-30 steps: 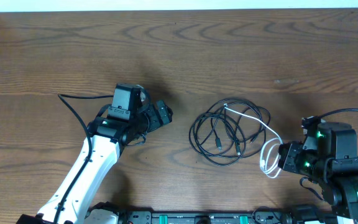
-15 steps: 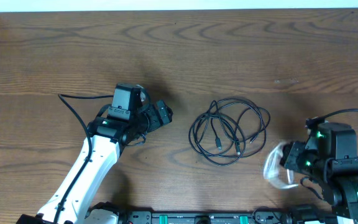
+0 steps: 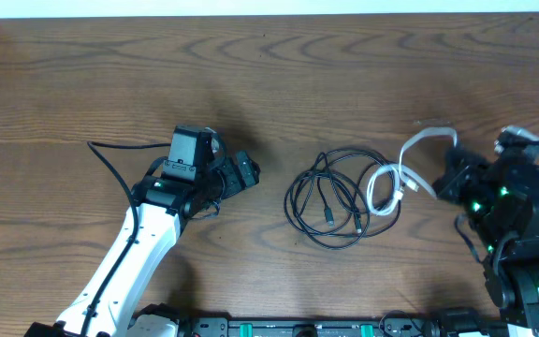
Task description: Untangle cables
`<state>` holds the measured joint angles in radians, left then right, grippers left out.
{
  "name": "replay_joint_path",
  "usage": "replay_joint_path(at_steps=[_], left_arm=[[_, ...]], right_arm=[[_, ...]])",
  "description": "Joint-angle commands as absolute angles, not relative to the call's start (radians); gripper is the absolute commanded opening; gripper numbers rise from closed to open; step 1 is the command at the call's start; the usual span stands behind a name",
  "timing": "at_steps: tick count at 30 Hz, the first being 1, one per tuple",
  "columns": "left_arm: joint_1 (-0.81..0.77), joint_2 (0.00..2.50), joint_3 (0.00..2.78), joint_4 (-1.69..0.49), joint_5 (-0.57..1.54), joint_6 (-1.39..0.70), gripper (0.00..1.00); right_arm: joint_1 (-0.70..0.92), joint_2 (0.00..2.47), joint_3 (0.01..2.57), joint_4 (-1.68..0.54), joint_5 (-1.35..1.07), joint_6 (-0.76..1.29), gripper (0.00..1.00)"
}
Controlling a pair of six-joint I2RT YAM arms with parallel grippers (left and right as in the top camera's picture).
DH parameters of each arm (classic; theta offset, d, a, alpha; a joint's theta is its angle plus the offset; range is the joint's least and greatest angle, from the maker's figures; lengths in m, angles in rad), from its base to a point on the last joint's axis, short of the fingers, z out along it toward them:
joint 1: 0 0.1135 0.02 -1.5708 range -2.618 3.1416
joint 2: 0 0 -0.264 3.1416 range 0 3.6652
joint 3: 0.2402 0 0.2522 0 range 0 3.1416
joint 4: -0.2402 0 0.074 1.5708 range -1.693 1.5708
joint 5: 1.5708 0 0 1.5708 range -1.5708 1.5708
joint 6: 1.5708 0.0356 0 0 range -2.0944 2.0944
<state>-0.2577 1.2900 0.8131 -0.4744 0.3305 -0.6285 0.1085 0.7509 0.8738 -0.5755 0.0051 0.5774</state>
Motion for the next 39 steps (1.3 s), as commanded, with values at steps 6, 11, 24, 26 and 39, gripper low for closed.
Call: replay_joint_path(at_steps=[6,11,24,26,39], left_arm=[[-0.253,1.279,0.823,-0.479,0.32,-0.622,0.98],[-0.253,1.279,0.823,-0.479,0.32,-0.622,0.98],[-0.253,1.279,0.823,-0.479,0.32,-0.622,0.98],[-0.253,1.279,0.823,-0.479,0.32,-0.622,0.99],[-0.253,1.279,0.823,-0.479,0.32,-0.622,0.98]], right_arm=[[0.105,0.761,0.897,-0.491,0.038,0.525,0.01],[0.104,0.786,0.897,-0.503,0.105,0.518,0.01],[0.093,0.85,0.897,-0.509,0.465,0.518,0.01],[0.073,0.857,0.897,-0.509,0.541,0.518,0.01],[-0.261,0.997,0.897,-0.355,0.881,0.518,0.01]])
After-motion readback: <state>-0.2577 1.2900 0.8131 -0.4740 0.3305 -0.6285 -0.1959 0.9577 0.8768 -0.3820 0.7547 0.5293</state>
